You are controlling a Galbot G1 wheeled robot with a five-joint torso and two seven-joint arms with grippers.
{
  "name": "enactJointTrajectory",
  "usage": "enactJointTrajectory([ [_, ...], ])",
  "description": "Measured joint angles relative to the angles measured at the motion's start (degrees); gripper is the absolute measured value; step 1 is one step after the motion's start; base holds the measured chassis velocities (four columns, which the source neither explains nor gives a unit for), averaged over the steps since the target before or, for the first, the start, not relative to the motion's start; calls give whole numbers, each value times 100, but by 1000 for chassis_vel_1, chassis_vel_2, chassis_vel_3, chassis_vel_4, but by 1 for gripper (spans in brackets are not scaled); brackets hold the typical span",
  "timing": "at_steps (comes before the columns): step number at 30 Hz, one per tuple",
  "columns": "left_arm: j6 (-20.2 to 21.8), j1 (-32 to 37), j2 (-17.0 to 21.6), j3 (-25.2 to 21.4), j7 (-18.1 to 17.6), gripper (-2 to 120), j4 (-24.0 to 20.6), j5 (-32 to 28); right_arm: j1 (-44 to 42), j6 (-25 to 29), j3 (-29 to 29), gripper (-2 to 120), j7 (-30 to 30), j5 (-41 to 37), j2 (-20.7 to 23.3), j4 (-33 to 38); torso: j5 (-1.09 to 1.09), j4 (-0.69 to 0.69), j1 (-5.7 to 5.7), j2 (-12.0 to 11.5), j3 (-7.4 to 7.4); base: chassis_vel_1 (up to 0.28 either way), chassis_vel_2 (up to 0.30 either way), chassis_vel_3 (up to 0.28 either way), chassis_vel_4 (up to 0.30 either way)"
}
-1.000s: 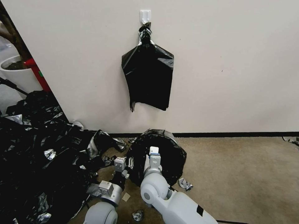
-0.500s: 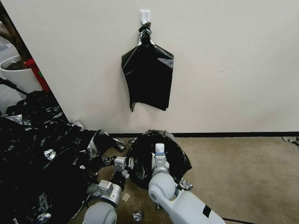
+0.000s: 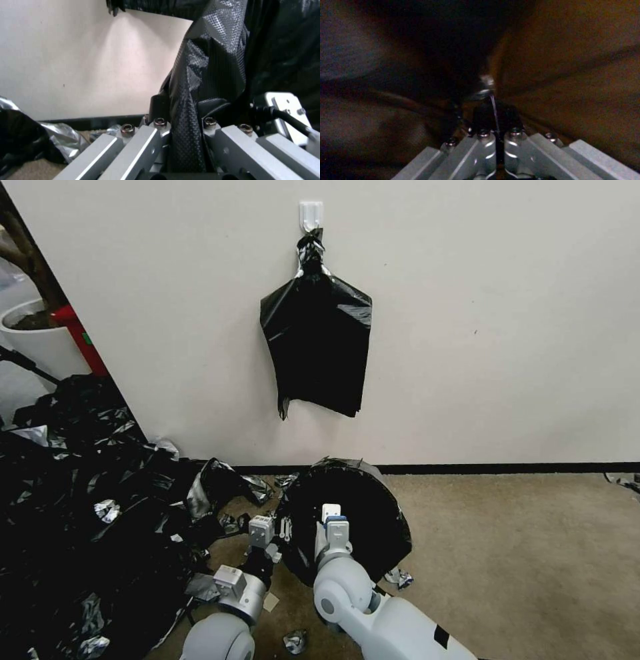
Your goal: Place a trash bag onto the trash bin.
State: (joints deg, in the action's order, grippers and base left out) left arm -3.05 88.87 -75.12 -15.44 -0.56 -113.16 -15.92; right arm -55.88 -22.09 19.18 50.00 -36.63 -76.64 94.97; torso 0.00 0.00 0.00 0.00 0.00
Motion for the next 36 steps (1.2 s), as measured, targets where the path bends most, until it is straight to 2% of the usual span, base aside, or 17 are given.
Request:
enactJointTrajectory([
  [5, 62, 19, -2, 0, 0, 4, -55, -87, -8, -15, -63, 0, -25, 647, 90, -52, 0, 0, 0, 0, 0, 0, 0, 0, 0],
  [12, 238, 25, -25, 7, -131, 4, -100, -164, -136, 30, -140, 0, -168, 829, 211, 220, 0, 0, 0, 0, 0, 0, 0, 0, 0],
  [15, 447, 2, -32, 2, -418, 4, -104, -218, -405, 240, -117, 0, -444, 787, 366, 726, 0, 0, 0, 0, 0, 0, 0, 0, 0],
  [16, 447, 2, -32, 2, -418, 4, -104, -218, -405, 240, -117, 0, -444, 787, 366, 726, 0, 0, 0, 0, 0, 0, 0, 0, 0],
  [18, 675, -32, -31, -1, -636, 4, -104, -314, -743, 367, -31, 7, -834, 773, 576, 1273, 0, 0, 0, 0, 0, 0, 0, 0, 0],
  [19, 675, -32, -31, -1, -636, 4, -104, -314, -743, 367, -31, 7, -834, 773, 576, 1273, 0, 0, 0, 0, 0, 0, 0, 0, 0],
  [21, 955, -90, -25, -2, -880, 4, -103, -467, -1120, 485, -33, 19, -1283, 859, 780, 1897, 0, 0, 0, 0, 0, 0, 0, 0, 0],
  [22, 955, -90, -25, -2, -880, 4, -103, -467, -1120, 485, -33, 19, -1283, 859, 780, 1897, 0, 0, 0, 0, 0, 0, 0, 0, 0],
  [24, 1391, -178, -24, 1, -1260, 4, -103, -746, -1471, 882, -300, 30, -1907, 1276, 882, 2399, -1, 0, 0, 0, 0, 0, 0, 0, 0],
  [25, 1391, -178, -24, 1, -1260, 4, -103, -746, -1471, 882, -300, 30, -1907, 1276, 882, 2399, -1, 0, 0, 0, 0, 0, 0, 0, 0],
  [26, 1562, -212, -24, 1, -1412, 4, -110, -890, -1556, 1064, -403, 33, -2086, 1464, 891, 2487, -1, 0, 0, 0, 0, 0, 0, 0, 0],
  [29, 2385, -392, -38, -23, -2112, 4, -199, -1712, -1899, 1980, -1024, 47, -2731, 2753, 753, 2598, -1, -1, 0, 0, -1, 0, 0, 0, 0],
  [30, 2385, -392, -38, -23, -2112, 4, -199, -1712, -1899, 1980, -1024, 47, -2731, 2753, 753, 2598, -1, -1, 0, 0, -1, 0, 0, 0, 0],
  [31, 2681, -456, -45, -42, -2351, 4, -229, -1968, -1979, 2194, -1248, 52, -2838, 3155, 653, 2581, -1, 0, 0, 0, 0, 0, 0, 0, 0],
  [32, 2681, -456, -45, -42, -2351, 4, -229, -1968, -1979, 2194, -1248, 52, -2838, 3155, 653, 2581, -1, 0, 0, 0, 0, 0, 0, 0, 0],
  [34, 3254, -577, -55, -81, -2790, 4, -253, -2420, -2148, 2527, -1682, 63, -2922, 3818, 384, 2494, 1, 0, 0, 0, 0, 0, 0, 0, 0],
  [36, 3598, -658, -61, -93, -3075, 4, -253, -2652, -2291, 2525, -1805, 71, -2850, 3821, 207, 2507, 1, -1, 0, 0, -1, 0, 0, 0, 0],
])
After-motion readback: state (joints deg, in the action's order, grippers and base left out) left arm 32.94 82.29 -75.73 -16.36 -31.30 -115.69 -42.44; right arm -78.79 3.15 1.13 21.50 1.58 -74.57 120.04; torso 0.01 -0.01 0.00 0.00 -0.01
